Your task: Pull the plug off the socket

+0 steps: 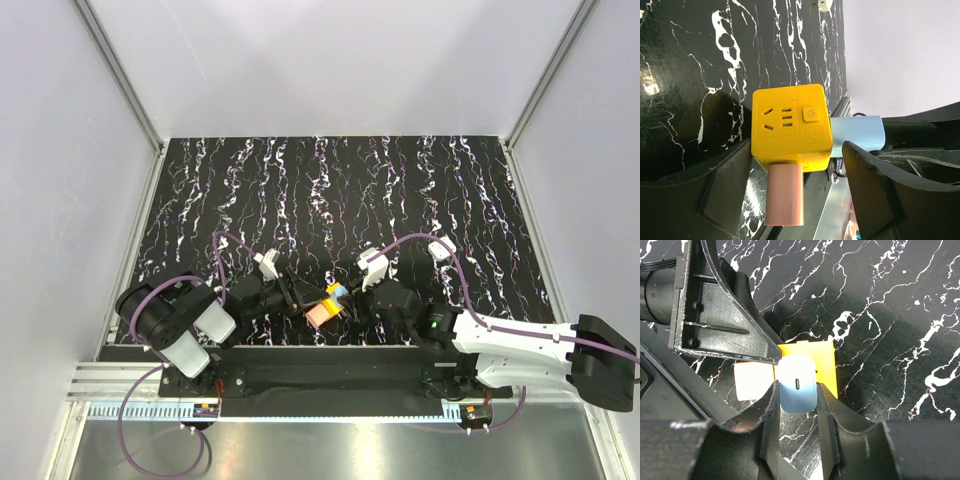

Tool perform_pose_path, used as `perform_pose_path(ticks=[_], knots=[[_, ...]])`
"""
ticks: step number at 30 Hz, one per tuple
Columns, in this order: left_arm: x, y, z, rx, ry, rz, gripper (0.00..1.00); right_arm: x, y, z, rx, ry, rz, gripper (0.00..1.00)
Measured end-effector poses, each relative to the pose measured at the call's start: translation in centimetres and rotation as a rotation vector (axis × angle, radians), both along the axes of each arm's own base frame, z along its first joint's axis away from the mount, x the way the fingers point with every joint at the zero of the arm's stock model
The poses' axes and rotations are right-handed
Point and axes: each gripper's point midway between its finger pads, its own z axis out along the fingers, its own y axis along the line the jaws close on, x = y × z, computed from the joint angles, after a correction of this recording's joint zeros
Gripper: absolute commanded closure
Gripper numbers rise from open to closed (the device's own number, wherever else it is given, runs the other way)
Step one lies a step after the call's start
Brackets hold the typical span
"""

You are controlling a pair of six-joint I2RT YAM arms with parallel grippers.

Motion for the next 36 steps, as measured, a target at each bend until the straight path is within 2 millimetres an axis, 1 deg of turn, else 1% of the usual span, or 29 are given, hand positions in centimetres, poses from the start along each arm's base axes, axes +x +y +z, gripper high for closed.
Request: perform_pose_path(ticks=[6,10,13,15,16,17,19,20,25,31,36], knots=[[0.0,0.1,-0.1,0.009,0.004,0.004,0.28,-0.1,0.1,0.0,-0.001,-0.001,0.006,1.00],[0.1,0.2,-0.2,0.014,0.007,0.011,0.39,0.0,0.1,0.1,0.001,-0.004,0.010,1.00],[0.2,0.2,-0.3,0.012,0.010,0.014,0.41,0.0,0.1,0.0,-0.002,-0.004,0.011,1.00],[0.2,0.2,-0.4,0.011,0.018,0.016,0.47,0.0,0.1,0.0,-0.004,-0.006,0.011,1.00],[0.2,0.1,-0.4,0.009,0.021,0.016,0.54,0.0,0.1,0.0,-0.005,-0.007,0.012,1.00],[0.2,0.1,-0.4,0.008,0.023,0.017,0.71,0.1,0.1,0.0,-0.005,-0.008,0.011,1.00],[0.3,0.1,-0.4,0.009,0.024,0.019,0.92,0.1,0.1,0.0,-0.006,-0.010,0.012,1.00],[0.3,0.1,-0.4,0.010,0.025,0.019,1.00,0.1,0.1,0.0,-0.007,-0.011,0.011,1.00],[0.6,-0.1,-0.3,0.042,0.027,0.033,1.00,0.4,-0.1,0.0,-0.009,-0.017,-0.012,1.00],[1.6,-0.7,0.4,0.152,-0.014,0.103,1.00,1.3,-1.0,0.3,-0.005,0.003,-0.133,1.00],[1.4,-1.0,0.9,0.155,-0.030,0.117,1.00,0.9,-1.7,0.9,0.019,0.027,-0.164,1.00]])
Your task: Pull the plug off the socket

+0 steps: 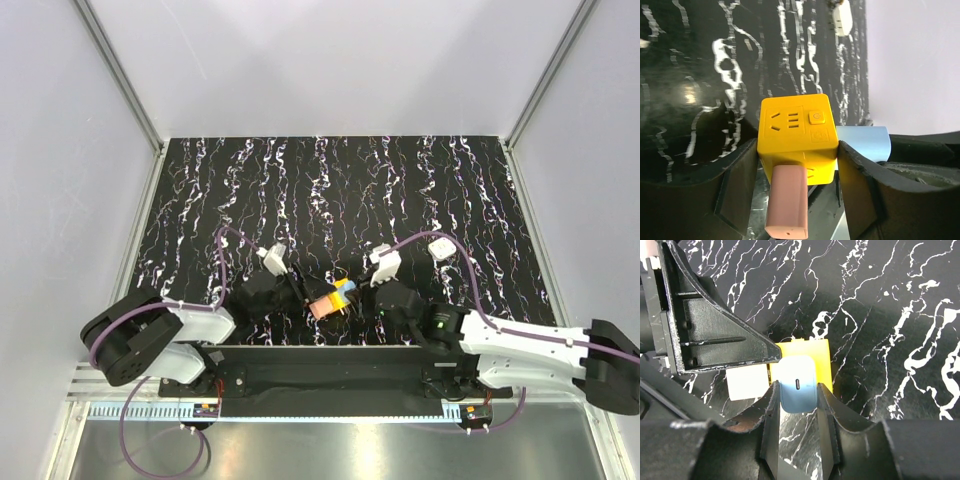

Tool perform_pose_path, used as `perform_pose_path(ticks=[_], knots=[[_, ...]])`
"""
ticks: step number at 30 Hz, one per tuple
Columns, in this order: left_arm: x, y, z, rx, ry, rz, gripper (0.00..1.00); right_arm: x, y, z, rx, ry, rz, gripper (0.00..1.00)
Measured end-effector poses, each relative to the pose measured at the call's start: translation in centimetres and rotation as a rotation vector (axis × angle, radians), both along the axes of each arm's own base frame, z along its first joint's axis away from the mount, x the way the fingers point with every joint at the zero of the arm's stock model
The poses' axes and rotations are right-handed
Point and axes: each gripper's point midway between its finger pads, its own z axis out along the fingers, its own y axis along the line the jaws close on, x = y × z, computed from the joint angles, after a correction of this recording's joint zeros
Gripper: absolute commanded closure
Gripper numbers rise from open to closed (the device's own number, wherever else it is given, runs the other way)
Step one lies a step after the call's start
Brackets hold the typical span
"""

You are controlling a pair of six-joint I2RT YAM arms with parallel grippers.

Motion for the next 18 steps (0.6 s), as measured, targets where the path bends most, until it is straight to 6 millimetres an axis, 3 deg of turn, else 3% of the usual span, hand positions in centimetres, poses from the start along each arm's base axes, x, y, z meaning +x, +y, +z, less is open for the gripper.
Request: perform_pose_path(ticks=[7,9,11,18], knots=[[0.3,-0.8,1.2,-0.052,-0.040,-0.009,1.00,1.1,-2.1,1.9,0.129,0.081,-0.050,1.00],[-0.1,0.2,-0.7,0.000,0.002,0.010,1.00,2.5,-3.1,3.1,0.183,0.077,-0.115,1.00],[-0.2,0.5,-0.7,0.007,-0.004,0.013,1.00,3.9,-4.1,4.0,0.219,0.073,-0.179,1.00],[-0.6,1.6,-0.4,0.067,-0.027,0.016,1.00,4.2,-5.0,4.9,0.177,0.095,-0.215,1.00]])
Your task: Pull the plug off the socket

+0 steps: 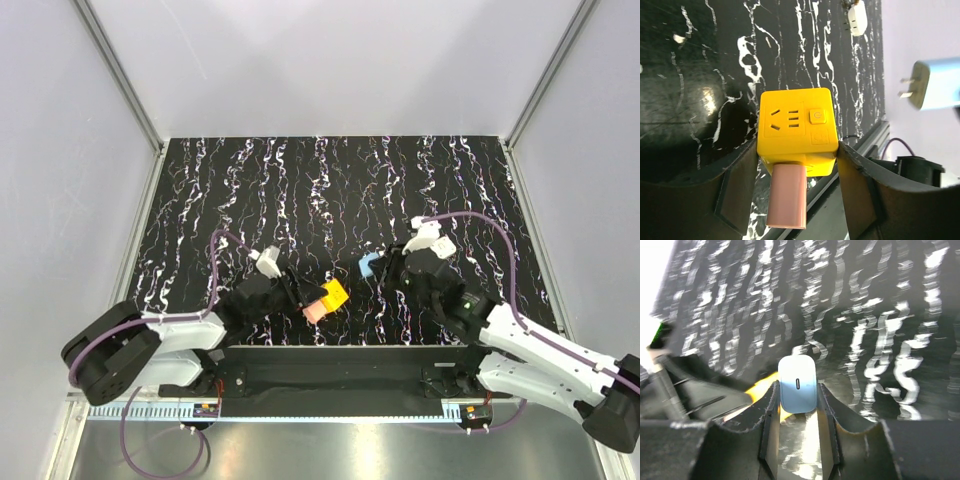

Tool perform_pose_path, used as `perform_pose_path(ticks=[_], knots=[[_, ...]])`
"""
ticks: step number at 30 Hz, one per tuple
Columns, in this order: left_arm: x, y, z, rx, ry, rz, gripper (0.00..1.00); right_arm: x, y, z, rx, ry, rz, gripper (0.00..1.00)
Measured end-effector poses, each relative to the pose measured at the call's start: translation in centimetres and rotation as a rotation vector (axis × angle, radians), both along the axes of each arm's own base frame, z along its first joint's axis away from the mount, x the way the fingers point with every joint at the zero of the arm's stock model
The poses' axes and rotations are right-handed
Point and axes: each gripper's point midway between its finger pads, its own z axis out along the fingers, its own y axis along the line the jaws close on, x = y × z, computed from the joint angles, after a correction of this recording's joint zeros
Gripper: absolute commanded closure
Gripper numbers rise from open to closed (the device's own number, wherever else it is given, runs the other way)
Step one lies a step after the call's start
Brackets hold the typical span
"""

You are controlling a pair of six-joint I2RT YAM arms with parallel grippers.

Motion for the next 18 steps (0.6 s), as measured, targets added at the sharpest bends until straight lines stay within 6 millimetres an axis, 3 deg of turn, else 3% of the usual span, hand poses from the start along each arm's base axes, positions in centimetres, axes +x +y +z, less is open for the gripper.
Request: perform_pose_path(ticks=[4,7,15,18], knots=[[-0.1,0.5,0.1,0.030,-0.016,-0.002,1.00,1.0,-2.5,1.1,-0.080,0.004,-0.091,1.00],[-0.1,0.5,0.1,0.036,-0.024,-0.007,1.00,2.0,-5.3,0.6,-0.112,0.050,-0.188,1.00],[-0.1,0.3,0.1,0.034,-0.044,-0.023,1.00,2.3,-14.6,-6.2,-0.101,0.334,-0.475,1.00],[-0.4,0.6,0.0,0.034,-0.047,-0.027,1.00,2.3,-18.4,-7.8,-0.024,0.424,-0.618,1.00]])
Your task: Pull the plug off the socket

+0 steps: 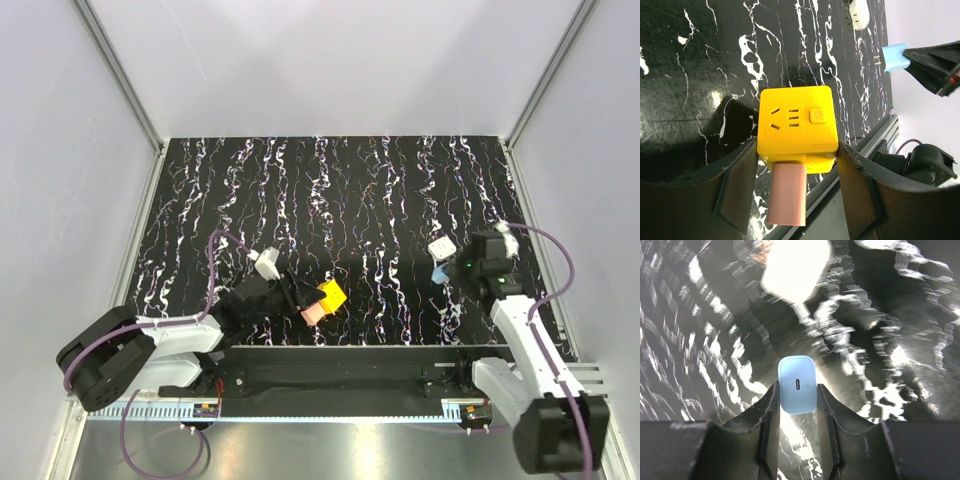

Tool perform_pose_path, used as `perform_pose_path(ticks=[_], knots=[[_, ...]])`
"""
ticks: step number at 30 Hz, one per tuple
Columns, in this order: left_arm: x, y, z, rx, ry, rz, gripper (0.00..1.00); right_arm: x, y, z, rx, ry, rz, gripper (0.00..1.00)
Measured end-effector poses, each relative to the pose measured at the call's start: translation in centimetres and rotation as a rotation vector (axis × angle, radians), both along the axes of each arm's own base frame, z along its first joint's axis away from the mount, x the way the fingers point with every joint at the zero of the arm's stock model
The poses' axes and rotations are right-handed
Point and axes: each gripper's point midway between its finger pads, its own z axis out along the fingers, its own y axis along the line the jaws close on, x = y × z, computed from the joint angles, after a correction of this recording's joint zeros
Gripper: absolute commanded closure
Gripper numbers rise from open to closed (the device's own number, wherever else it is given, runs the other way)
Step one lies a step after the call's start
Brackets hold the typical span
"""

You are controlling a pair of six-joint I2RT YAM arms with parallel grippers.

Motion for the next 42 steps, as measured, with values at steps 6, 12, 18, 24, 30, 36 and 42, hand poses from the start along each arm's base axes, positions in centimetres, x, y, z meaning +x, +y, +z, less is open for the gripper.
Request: perform_pose_path(ticks=[6,12,18,24,30,36,42], knots=[[-0.3,0.3,-0.1,0.003,-0.014,-0.006,1.00,0.0,-4.7,-3.1,0.160,0.070,-0.214,0.97],[-0.5,0.4,-0.1,-0.003,-0.020,-0.012,1.00,0.2,-4.5,-4.4,0.207,0.082,-0.201,0.80],[-0.6,0.4,-0.1,-0.007,-0.022,-0.017,1.00,1.4,-5.0,-4.0,0.180,0.036,-0.194,0.66],[-0.6,0.4,-0.1,-0.007,-0.022,-0.019,1.00,1.7,-5.5,-5.5,0.179,0.079,-0.200,0.00],[-0.9,0.4,-0.2,-0.010,-0.020,-0.030,1.00,1.5,-4.8,-3.0,0.133,0.031,-0.133,0.00],[-1.1,0.3,-0.3,-0.009,-0.017,-0.040,1.00,3.4,3.0,3.9,0.111,-0.113,0.234,0.00],[-1.3,0.6,-0.4,0.010,-0.007,-0.045,1.00,-1.1,12.9,2.9,0.215,-0.066,0.674,0.07]])
